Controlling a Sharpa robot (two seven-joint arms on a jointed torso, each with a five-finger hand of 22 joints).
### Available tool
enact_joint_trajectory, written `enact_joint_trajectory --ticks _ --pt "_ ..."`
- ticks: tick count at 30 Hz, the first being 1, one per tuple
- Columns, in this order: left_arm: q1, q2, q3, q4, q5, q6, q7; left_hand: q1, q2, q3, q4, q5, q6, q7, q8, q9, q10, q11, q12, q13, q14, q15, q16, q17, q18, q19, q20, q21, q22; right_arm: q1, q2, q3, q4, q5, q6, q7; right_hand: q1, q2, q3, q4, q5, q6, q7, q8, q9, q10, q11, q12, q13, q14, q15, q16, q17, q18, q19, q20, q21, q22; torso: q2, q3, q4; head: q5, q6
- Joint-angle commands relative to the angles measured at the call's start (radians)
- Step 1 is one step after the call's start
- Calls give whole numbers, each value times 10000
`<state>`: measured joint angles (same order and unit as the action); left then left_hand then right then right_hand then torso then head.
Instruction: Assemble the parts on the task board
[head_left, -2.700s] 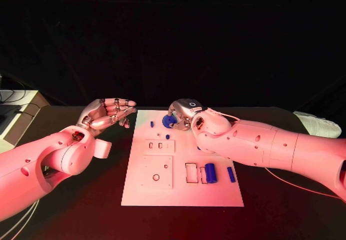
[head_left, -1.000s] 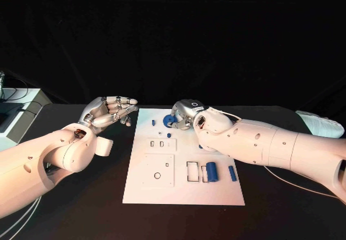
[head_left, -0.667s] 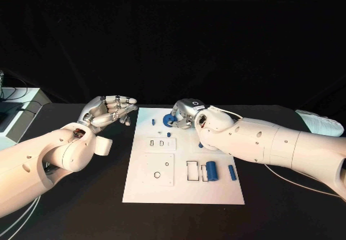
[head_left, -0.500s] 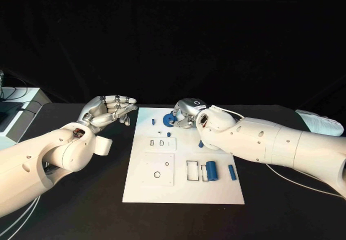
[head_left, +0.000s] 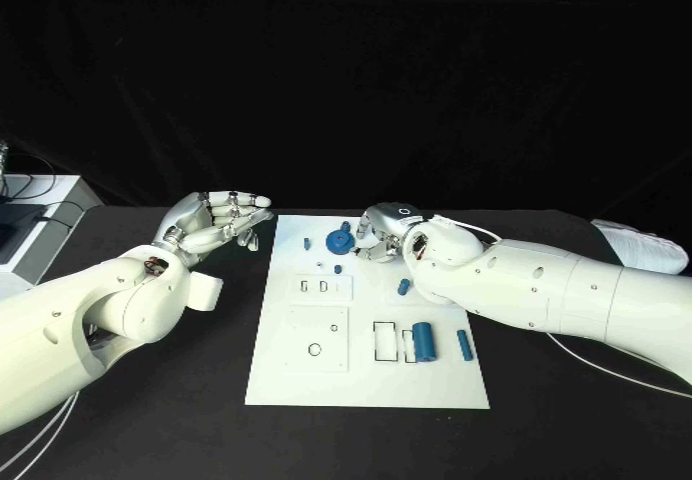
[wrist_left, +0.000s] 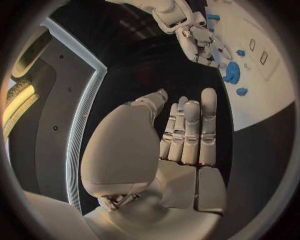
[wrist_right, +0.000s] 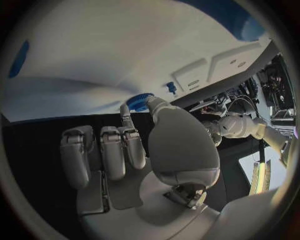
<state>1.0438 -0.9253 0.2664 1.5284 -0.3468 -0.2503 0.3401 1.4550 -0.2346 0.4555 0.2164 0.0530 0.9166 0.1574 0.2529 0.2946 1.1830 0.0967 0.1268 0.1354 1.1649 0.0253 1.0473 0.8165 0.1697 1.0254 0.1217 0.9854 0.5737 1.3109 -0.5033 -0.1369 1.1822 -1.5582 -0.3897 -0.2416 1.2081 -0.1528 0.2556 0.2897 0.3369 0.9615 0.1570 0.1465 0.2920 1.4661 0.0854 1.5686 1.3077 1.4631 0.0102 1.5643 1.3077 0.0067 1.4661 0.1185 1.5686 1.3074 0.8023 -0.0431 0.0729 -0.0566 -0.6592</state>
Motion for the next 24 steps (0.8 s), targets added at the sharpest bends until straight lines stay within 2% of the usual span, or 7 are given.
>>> enact_joint_trajectory --ticks 1,7,13,16,18,21,24 --pt "3 3 7 6 -21 43 65 -57 35 79 -7 -22 -51 15 -34 17 -78 -15 57 8 10 1 51 -5 139 -82 -6 34 9 3 -167 -3 201 -89 -613 25 -70 -39 57 -16 23 77 -3 -14 2 1047 -77 22 2631 1077 -70 65 2631 -67 1047 -87 22 2634 5 5 -12 -20 19" --pt "2 -10 7 -8 -21 22 89 -57 35 79 -7 -22 -51 15 -34 17 -78 -15 57 8 10 1 51 -5 139 -82 -6 34 9 75 -786 34 803 5 -1543 153 -24 -95 98 -44 11 119 -18 -1 12 1047 -92 22 2631 1077 -89 65 2631 -67 1047 -102 22 2634 -13 0 -17 -47 67" --pt "0 -1 7 -56 -21 48 111 -60 30 88 -17 -23 -68 23 -41 18 -94 -8 63 12 -18 6 34 -47 138 -93 -2 50 19 268 -1582 91 1308 1010 -1744 842 268 -336 192 -121 -137 102 -9 -44 11 1047 -91 22 2631 1077 -114 65 2631 -67 1047 -136 22 2634 -26 12 -26 -124 132" --pt "-11 22 6 -106 -20 71 120 -87 6 92 -26 -23 -80 32 -43 25 -130 6 74 20 -266 22 -212 -381 134 -154 11 51 24 357 -2012 111 1369 2112 -1468 1648 773 -505 269 -315 -483 59 15 -97 6 1047 -70 22 2631 1077 -111 65 2631 -67 1047 -138 22 2634 -46 27 -50 -142 157" --pt "-26 46 6 -137 -19 89 122 -89 5 94 -27 -23 -82 33 -43 26 -132 7 77 21 -290 24 -235 -410 134 -162 13 50 25 396 -2275 123 1325 2844 -1133 2193 1411 -600 379 -619 -803 -46 71 -183 -13 1047 -26 22 2631 1061 -65 49 2564 -67 1047 -108 22 2634 -63 46 -75 -144 171" --pt "-90 82 5 -183 -17 121 121 -99 -3 97 -32 -23 -96 39 -50 27 -128 10 92 28 -345 28 -279 -463 134 -190 18 47 25 440 -2717 136 1073 4029 -466 3043 2040 -728 562 -1024 -768 -126 116 -266 -33 1047 10 22 2631 1065 -35 53 2581 -59 1030 -77 -2 2609 -76 79 -119 -153 184" --pt "-156 105 4 -210 -14 142 117 -98 -7 110 -52 -23 -121 47 -61 29 -79 3 144 52 -375 29 -286 -472 137 -230 25 47 27 455 -3020 140 810 4536 50 3491 2332 -846 678 -1267 -607 -166 139 -324 -49 1047 32 22 2631 1076 -8 64 2628 -63 1037 -51 9 2620 -74 109 -144 -208 186"
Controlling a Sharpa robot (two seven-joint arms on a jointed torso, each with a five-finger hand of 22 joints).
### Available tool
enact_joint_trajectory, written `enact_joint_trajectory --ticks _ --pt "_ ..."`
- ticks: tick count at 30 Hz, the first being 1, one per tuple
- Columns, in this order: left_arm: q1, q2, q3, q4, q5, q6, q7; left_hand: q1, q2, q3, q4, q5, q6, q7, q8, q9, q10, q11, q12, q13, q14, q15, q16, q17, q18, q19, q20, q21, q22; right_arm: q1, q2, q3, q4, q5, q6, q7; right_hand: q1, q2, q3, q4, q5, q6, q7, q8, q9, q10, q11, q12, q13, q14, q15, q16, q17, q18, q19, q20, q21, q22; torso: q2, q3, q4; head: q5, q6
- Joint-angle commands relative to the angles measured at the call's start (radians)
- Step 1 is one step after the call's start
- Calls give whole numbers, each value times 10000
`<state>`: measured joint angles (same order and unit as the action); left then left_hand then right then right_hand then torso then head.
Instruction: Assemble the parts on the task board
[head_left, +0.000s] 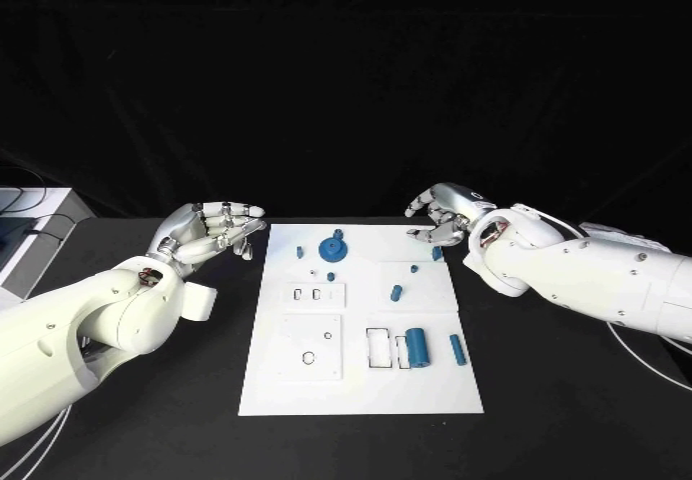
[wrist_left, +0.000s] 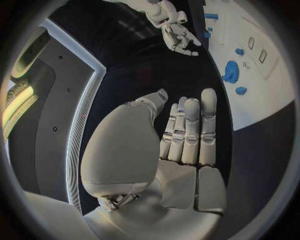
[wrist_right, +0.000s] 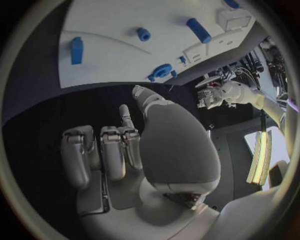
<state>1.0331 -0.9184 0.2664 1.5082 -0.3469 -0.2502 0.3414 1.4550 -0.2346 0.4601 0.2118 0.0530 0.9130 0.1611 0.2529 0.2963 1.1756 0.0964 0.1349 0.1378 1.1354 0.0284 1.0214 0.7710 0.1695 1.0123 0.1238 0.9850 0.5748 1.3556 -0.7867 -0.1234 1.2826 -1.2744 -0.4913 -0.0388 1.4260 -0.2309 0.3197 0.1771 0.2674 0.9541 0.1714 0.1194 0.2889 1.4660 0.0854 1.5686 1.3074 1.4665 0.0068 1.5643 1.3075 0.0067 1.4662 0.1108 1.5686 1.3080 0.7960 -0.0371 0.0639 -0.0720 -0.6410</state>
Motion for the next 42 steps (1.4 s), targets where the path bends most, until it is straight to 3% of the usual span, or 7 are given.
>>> enact_joint_trajectory --ticks 1,3,13,16,23,28,42 --pt "-63 41 5 -13 -13 146 102 -96 -8 66 -10 -23 -87 11 -62 12 3 5 72 32 -83 -3 -27 -17 139 -103 4 52 17 8 -243 5 -244 1767 1160 1530 184 -83 49 -173 113 -99 -2 -62 -20 1048 35 21 2634 1043 29 65 2633 -65 1041 29 15 2621 -12 57 -59 -67 6" --pt "-108 50 5 -25 -13 158 96 -87 -17 75 -36 -22 -117 16 -77 11 57 -3 126 59 -86 -8 -16 -13 142 -125 6 59 21 1 -425 5 -372 1917 1424 1694 244 -119 76 -235 200 -104 3 -77 -24 1048 38 21 2634 1043 36 65 2633 -67 1046 37 22 2628 -12 81 -77 -94 6" --pt "-225 88 5 -104 -12 187 83 -89 -30 25 -264 -20 -189 -10 -55 65 236 -85 771 451 237 -69 494 486 149 -192 -32 208 99 -228 -774 2 -794 1585 1847 1867 263 -191 76 -291 305 -132 18 -109 -32 1048 49 21 2634 1043 52 65 2633 -67 1046 49 22 2628 14 101 -69 -136 -3" --pt "-251 101 5 -129 -15 200 65 -175 69 -151 -504 -24 -380 -4 88 175 -309 -117 2045 1374 569 -83 1206 1186 144 -267 -52 371 177 -302 -776 2 -869 1501 1895 1879 254 -207 65 -293 308 -142 21 -117 -35 1048 52 21 2634 1043 55 65 2633 -67 1046 51 22 2628 21 96 -33 -188 -11" --pt "-282 109 6 -174 -41 217 39 -274 128 -175 -685 5 -663 -33 454 363 -1368 -129 4437 2994 1101 -107 2285 2347 130 -291 -56 649 350 -403 -753 2 -980 1402 1950 1881 244 -228 49 -297 312 -159 27 -130 -38 1048 55 21 2634 1043 64 65 2633 -67 1046 56 22 2628 58 157 -15 -182 -10" --pt "-293 108 6 -208 -58 220 24 -341 108 -58 -709 -23 -849 -33 734 471 -1921 -157 5829 3810 1400 -108 2836 2973 94 -186 -63 921 608 -435 -740 2 -1020 1383 1984 1865 242 -230 47 -297 314 -162 29 -132 -39 1048 56 21 2634 1043 65 65 2633 -67 1046 57 22 2628 37 138 -39 -191 -44" --pt "-297 98 6 -246 -81 240 -10 -358 104 11 -708 -24 -913 -34 825 500 -2079 -158 6163 3971 1553 -107 3051 3259 84 -163 -61 998 675 -511 -578 2 -1111 1369 1941 1795 137 -179 11 -233 333 -144 48 -137 -35 1048 79 21 2634 1043 92 65 2633 -67 1046 82 22 2628 33 130 -26 -190 -105"
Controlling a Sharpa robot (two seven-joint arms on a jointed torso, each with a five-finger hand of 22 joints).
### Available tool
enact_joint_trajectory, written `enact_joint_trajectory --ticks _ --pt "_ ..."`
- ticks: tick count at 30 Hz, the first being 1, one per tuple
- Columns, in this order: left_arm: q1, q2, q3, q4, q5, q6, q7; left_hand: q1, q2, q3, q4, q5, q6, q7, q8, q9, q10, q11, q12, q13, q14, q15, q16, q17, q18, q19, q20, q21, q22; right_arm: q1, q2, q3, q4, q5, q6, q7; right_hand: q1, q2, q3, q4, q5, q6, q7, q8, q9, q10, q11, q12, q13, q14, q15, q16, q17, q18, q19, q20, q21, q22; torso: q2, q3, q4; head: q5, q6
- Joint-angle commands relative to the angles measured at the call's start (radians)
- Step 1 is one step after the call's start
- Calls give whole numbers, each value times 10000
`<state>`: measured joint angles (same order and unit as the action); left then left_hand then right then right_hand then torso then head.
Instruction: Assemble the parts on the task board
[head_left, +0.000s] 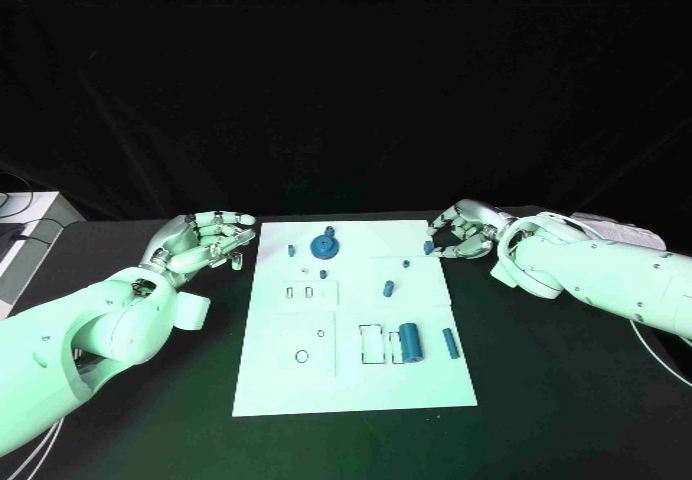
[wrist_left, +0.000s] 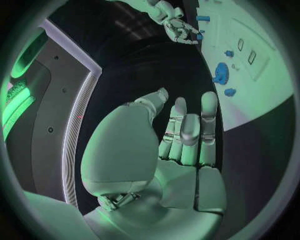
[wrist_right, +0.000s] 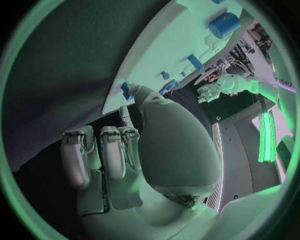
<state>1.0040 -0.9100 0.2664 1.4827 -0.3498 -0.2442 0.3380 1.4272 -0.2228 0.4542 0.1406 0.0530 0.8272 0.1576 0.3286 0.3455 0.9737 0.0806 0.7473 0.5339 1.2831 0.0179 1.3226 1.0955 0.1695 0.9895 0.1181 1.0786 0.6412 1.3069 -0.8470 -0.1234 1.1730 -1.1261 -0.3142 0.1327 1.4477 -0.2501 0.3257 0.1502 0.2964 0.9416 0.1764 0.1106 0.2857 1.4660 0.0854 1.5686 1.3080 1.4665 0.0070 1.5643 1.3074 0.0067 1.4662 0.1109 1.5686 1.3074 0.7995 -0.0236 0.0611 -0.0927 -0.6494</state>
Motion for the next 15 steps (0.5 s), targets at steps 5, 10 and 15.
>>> enact_joint_trajectory --ticks 5,10,15 --pt "-6 -3 6 6 -54 171 8 -83 -12 83 5 -24 -61 -1 84 14 -83 -1 82 28 124 -2 93 93 79 83 -4 85 40 -71 79 3 -45 -118 205 66 -99 53 -41 55 52 35 -7 -27 8 1048 78 22 2628 1043 90 65 2634 -67 1046 86 22 2634 3 2 -13 36 -46" --pt "-6 -8 6 1 -55 165 -3 -79 -4 104 4 -23 -67 -2 101 19 -119 -2 115 41 155 -3 134 141 75 101 -4 109 68 -87 122 3 -57 -135 236 56 -115 118 -6 75 68 170 -28 33 34 1048 68 22 2628 1043 67 65 2634 -67 1046 80 22 2634 -4 5 -12 29 -67" --pt "-6 -8 6 -5 -56 162 -11 -78 -2 116 5 -23 -70 -2 109 22 -146 -1 123 42 159 -3 146 148 73 110 -4 122 82 -91 156 3 -62 -148 264 49 -84 246 184 67 72 457 -126 168 83 1048 -8 22 2628 1043 -39 65 2634 -67 1046 5 22 2634 -4 4 -6 21 -69"
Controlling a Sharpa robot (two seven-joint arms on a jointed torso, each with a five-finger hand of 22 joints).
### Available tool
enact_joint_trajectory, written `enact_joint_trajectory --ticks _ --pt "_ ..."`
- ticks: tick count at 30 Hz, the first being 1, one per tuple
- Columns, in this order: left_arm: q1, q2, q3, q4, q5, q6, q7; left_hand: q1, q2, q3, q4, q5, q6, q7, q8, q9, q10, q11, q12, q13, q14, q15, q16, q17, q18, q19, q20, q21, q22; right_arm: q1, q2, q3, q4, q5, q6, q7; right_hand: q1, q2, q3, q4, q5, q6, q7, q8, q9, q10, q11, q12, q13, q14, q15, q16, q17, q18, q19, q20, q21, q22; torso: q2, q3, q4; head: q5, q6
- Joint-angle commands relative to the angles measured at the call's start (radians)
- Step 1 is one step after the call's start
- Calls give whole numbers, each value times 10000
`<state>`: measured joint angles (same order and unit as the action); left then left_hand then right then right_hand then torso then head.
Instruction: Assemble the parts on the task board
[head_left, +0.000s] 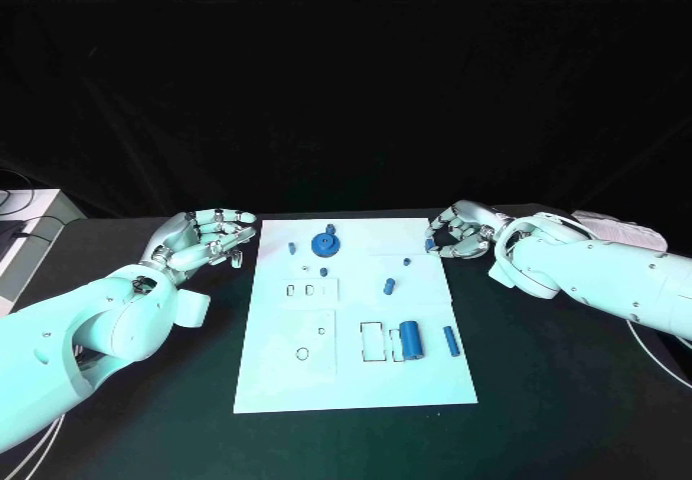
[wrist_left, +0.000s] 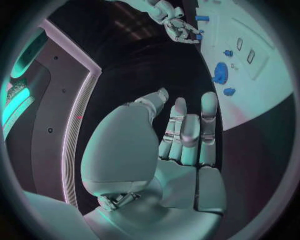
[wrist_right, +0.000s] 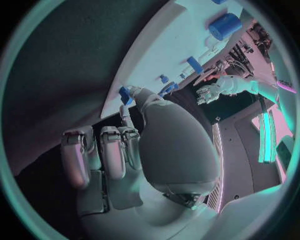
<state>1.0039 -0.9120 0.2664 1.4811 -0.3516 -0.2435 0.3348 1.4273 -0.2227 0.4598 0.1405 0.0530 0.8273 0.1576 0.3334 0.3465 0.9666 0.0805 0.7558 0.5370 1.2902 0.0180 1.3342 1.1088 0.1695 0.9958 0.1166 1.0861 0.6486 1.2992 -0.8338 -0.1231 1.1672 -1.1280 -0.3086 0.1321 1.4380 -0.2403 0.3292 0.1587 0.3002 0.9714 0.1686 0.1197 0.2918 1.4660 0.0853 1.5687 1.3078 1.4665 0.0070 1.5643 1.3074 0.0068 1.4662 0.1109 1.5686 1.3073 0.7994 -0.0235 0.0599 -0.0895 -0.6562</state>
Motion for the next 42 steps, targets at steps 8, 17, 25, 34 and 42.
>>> enact_joint_trajectory --ticks 8,17,25,34,42 --pt "-4 9 6 0 -39 143 13 -80 2 71 8 -25 -76 0 67 13 -100 1 40 11 101 -4 47 34 73 48 11 52 9 -16 68 -1 -35 -150 291 47 -62 417 667 -18 -24 577 -255 305 98 1048 -191 21 2630 1043 -248 65 2634 -68 1046 -189 22 2635 -9 3 -6 -8 1" --pt "-4 1 7 -3 -39 132 5 -81 9 90 12 -24 -83 2 77 16 -138 5 40 6 101 -2 56 35 72 52 11 62 15 -17 122 -1 -70 -282 275 -50 -107 553 965 -86 -38 733 -342 429 152 1048 -274 21 2630 1043 -332 65 2634 -68 1046 -277 22 2635 -17 0 13 0 -42" --pt "-4 -3 7 -4 -39 135 -5 -109 0 149 36 -24 -131 19 111 24 -295 29 -15 -56 80 14 76 18 69 50 19 89 23 -19 196 -1 -72 -623 -490 -229 -193 535 1009 -84 -66 709 -334 433 156 1048 -282 21 2630 1043 -334 65 2634 -68 1046 -291 22 2635 -20 -5 2 -26 -48" --pt "-3 2 7 -6 -39 80 1 -146 -18 230 70 -25 -203 46 154 34 -436 63 -170 -219 -16 43 33 -108 74 14 40 94 -7 -24 186 1 176 -887 -1548 -317 -448 456 1193 -120 330 771 -362 545 219 1048 -312 21 2630 1043 -308 65 2634 -68 1046 -281 22 2635 -33 2 -5 -46 9" --pt "-3 0 6 3 -27 -29 -48 -184 -2 276 104 -25 -173 100 223 55 -290 92 -148 -296 4 65 58 -87 72 18 58 112 2 176 108 23 906 -1040 -2048 -847 -593 379 1211 -121 407 810 -373 605 252 1048 -327 21 2630 1043 -292 65 2634 -68 1046 -273 22 2635 -37 -11 -3 -75 46"
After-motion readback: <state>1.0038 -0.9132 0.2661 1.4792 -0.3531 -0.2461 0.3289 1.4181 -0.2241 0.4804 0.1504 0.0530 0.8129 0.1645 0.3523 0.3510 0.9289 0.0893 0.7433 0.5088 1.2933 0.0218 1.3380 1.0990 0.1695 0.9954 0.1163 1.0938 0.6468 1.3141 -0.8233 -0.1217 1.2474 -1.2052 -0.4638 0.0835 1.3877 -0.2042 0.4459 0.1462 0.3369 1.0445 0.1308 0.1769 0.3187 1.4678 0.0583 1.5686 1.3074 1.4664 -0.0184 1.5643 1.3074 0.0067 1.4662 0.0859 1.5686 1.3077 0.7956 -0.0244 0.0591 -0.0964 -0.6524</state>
